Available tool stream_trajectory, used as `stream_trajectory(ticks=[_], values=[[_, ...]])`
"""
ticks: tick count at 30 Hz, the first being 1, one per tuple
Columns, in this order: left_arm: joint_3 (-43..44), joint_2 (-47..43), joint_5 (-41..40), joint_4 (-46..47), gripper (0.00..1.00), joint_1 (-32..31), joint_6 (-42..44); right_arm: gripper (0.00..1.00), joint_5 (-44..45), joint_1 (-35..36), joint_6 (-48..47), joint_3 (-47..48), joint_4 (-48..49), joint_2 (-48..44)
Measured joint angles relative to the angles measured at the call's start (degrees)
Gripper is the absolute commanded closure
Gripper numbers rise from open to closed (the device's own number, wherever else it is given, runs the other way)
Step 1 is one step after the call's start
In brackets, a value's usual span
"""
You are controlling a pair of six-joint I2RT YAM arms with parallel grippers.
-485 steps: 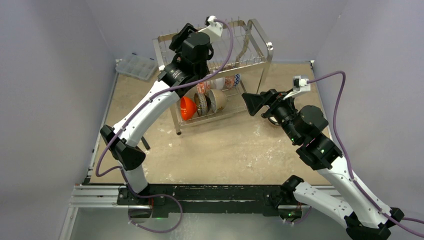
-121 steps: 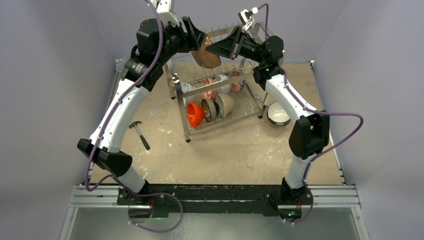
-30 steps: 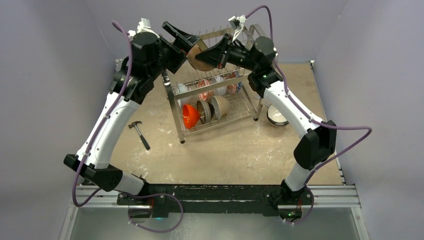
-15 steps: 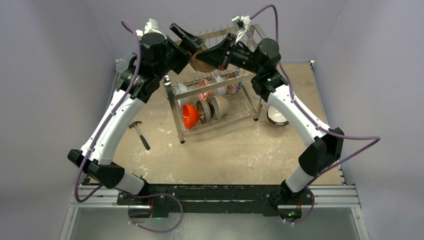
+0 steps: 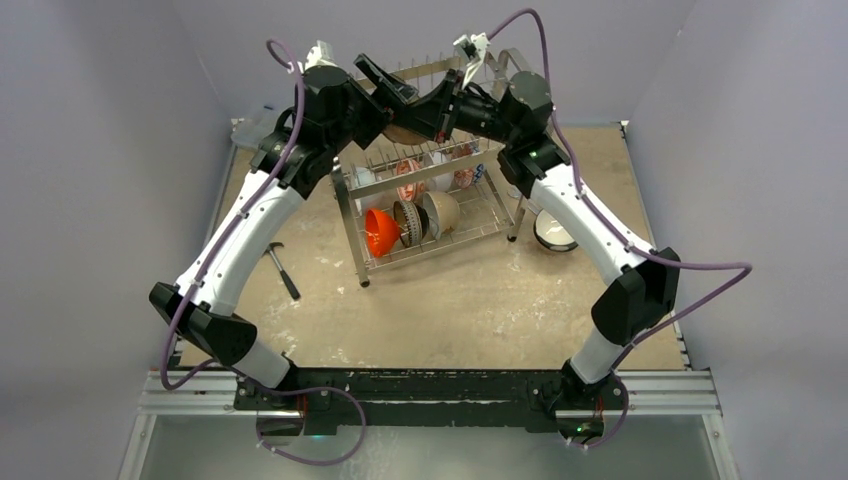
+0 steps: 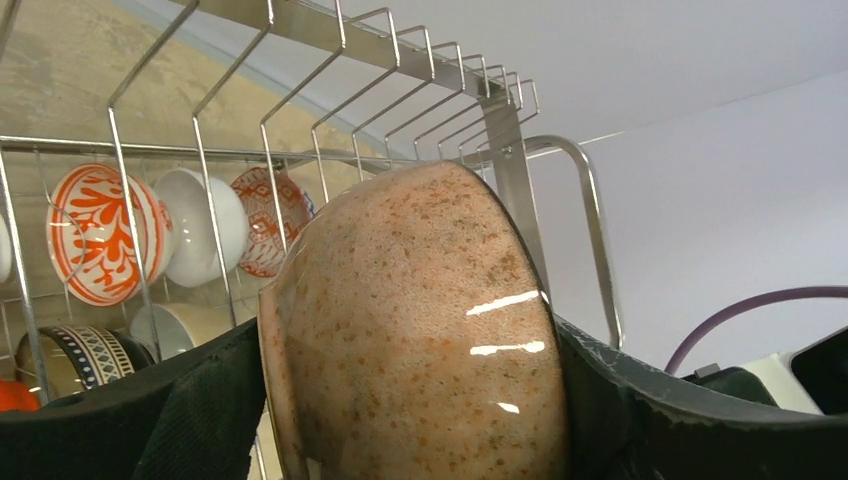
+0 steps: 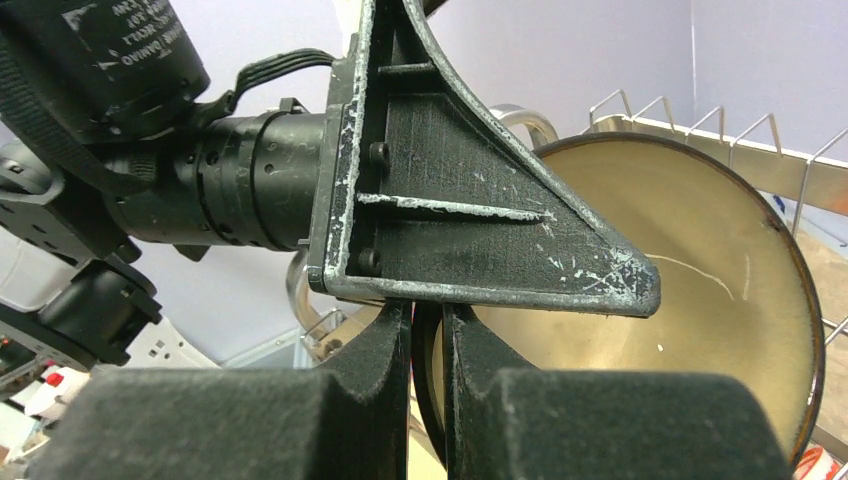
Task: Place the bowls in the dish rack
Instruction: Turn the bowl upside down on the dish rack.
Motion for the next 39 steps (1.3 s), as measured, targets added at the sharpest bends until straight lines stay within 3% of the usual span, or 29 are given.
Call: stream_trajectory(ticks=[3,7,18,23,34,39], values=[[-0.02,0.59,-0.39,-0.02,0.38,0.33,0.48,1.0,-0.92,-0.09,-1.49,2.19,-2.43,1.92],[-0.55,0.72,-1.33,-0.15,0.58,0.61,0.87,0.92,-1.64,0.09,-3.65,2.62,-3.17,3.06],[-0.98,0.52,-3.52,0.24,0.68,0.37,1.6,0.41,1.18,-0.02,-4.24,0.37,-3.1,1.57],[-0.9,0.02,-5.9,-0.33,0.75,0.0,3.96,0.27,5.4,-0.57,-6.12,-2.14,-5.35,-2.29],[1.99,0.52,-13.57,-2.27,1.0,0.0,14.43,0.22,10.88,0.72,-9.38,-5.57,-6.32,-17.33],[5.14,1.95,-15.82,-3.67,1.0,0.0,21.7,0.21,14.62,0.5,-10.16,-7.5,-8.98,-19.08]])
